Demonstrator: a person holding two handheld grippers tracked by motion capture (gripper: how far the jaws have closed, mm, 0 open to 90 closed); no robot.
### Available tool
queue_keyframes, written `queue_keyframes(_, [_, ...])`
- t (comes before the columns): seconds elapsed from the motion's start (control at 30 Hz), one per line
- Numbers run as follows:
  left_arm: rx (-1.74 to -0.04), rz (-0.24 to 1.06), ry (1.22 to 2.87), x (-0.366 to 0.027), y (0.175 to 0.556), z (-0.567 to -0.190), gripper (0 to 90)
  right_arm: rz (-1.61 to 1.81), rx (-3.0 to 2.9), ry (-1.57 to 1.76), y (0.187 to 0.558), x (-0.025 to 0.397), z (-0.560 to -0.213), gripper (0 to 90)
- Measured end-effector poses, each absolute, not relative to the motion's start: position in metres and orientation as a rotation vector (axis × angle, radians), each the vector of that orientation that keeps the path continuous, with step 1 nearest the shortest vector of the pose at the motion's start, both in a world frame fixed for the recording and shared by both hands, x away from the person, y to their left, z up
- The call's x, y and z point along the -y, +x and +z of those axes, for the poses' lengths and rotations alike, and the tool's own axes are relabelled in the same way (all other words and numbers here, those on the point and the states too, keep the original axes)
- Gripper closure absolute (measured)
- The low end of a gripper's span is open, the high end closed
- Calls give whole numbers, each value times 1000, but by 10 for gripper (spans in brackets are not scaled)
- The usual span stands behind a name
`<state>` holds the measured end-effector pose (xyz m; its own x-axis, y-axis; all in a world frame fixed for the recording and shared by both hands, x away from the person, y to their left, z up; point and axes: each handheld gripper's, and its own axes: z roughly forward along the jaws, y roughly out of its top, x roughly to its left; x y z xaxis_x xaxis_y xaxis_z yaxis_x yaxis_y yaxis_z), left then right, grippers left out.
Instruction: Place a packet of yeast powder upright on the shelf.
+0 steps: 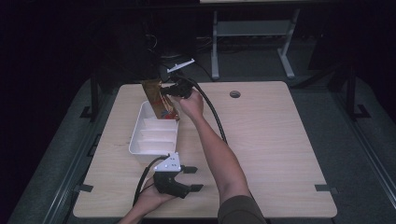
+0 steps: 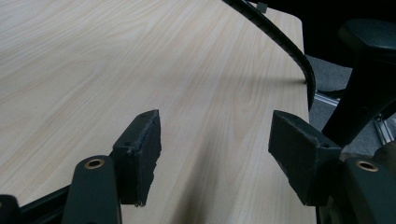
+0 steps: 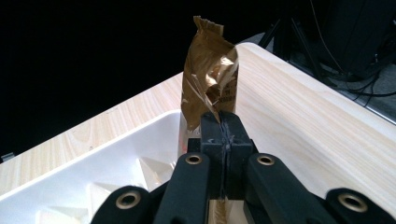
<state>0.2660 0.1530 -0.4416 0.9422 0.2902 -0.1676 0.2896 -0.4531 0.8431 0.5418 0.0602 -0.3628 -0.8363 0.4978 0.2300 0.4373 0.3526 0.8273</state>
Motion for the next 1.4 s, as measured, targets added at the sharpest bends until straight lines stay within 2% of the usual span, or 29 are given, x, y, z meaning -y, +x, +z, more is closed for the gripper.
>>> queue_keyframes(0.4, [-416,5,2068,-153,267,-442,340,1663,-2461,836,535,-68,-359,897])
queue_keyframes(0.63, [-413,7,2070,-153,267,-443,340,1629,-2465,915,538,-57,-374,888])
queue_keyframes(1.13, [-418,9,2070,-152,267,-443,331,1519,-2516,950,537,-37,-381,866])
queue_keyframes(1.17, [-420,8,2071,-152,267,-443,331,1513,-2521,951,537,-37,-381,856])
queue_keyframes(1.23, [-419,7,2072,-151,267,-443,330,1497,-2526,945,537,-34,-379,772])
queue_keyframes(1.4, [-422,7,2074,-151,267,-443,323,1482,-2539,972,538,-29,-377,689])
